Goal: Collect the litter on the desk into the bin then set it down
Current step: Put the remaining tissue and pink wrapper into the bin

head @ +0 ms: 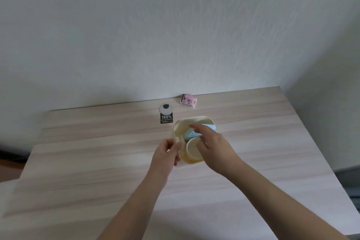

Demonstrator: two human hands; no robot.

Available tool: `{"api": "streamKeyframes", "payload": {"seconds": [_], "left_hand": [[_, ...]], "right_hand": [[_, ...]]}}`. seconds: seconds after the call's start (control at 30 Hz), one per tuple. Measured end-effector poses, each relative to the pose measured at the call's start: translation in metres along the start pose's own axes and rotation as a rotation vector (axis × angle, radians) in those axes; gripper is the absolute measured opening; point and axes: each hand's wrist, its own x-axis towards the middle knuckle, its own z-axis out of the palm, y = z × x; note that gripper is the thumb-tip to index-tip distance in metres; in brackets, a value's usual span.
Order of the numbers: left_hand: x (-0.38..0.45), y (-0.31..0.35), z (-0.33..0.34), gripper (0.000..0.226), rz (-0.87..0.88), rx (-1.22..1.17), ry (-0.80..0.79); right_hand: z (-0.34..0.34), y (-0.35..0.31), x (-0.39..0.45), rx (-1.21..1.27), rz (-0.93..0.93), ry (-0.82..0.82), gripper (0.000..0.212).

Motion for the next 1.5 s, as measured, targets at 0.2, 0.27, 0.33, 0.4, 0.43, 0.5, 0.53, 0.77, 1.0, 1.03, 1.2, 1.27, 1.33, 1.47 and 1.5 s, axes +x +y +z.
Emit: {"api": "streamKeyframes", "payload": {"seconds": [0.2,0.27,0.33,0.4,0.43,0.5,0.53,0.77,1.0,1.03,1.2,1.27,1.33,1.47,1.5], "left_hand": [[0.011,-0.002,-0.029,0.018,-0.061,-0.066,-0.004],[0.014,-0.004,-0.038,0.029,-0.070,-0.069,-0.006],[0.017,-0.005,-0.045,0.040,-0.061,-0.046,-0.003],[0.022,-0.005,-0.053,0.046,-0.037,-0.020,-0.002],[0.025,-0.005,-0.057,0.047,-0.029,-0.014,0.001],[0.031,-0.004,-0.063,0.047,-0.034,-0.021,0.008],[0.034,-0.003,-0.066,0.045,-0.042,-0.028,0.013],[0.054,0.004,-0.085,0.043,-0.049,-0.039,0.030],[0.069,0.003,-0.095,0.045,-0.046,-0.018,0.077],[0.070,0.003,-0.096,0.045,-0.048,-0.024,0.089],[0.072,-0.002,-0.104,0.048,-0.064,-0.069,0.135],[0.073,-0.005,-0.108,0.050,-0.070,-0.075,0.148],[0.073,-0.007,-0.111,0.051,-0.076,-0.081,0.155],[0.075,-0.009,-0.111,0.045,-0.081,-0.068,0.159],[0.075,-0.008,-0.110,0.044,-0.079,-0.069,0.157]], "right_hand": [[-0.019,-0.023,0.017,0.124,0.003,0.247,0.043],[-0.025,-0.021,0.030,0.112,0.014,0.289,0.042],[-0.028,-0.015,0.043,0.081,0.027,0.299,0.040],[-0.027,-0.006,0.061,0.036,0.040,0.281,0.038],[-0.025,0.000,0.070,0.013,0.050,0.268,0.037],[-0.018,0.011,0.089,-0.036,0.070,0.238,0.037],[-0.014,0.016,0.098,-0.064,0.077,0.212,0.036],[0.020,0.047,0.153,-0.215,0.063,0.064,0.032],[0.055,0.094,0.205,-0.432,0.142,-0.232,0.058],[0.060,0.100,0.210,-0.483,0.179,-0.290,0.063],[0.077,0.120,0.228,-0.587,0.233,-0.337,0.075],[0.082,0.122,0.234,-0.618,0.222,-0.348,0.074],[0.087,0.125,0.238,-0.649,0.210,-0.346,0.069],[0.095,0.136,0.231,-0.715,0.173,-0.408,0.064],[0.097,0.139,0.227,-0.728,0.158,-0.405,0.065]]}}
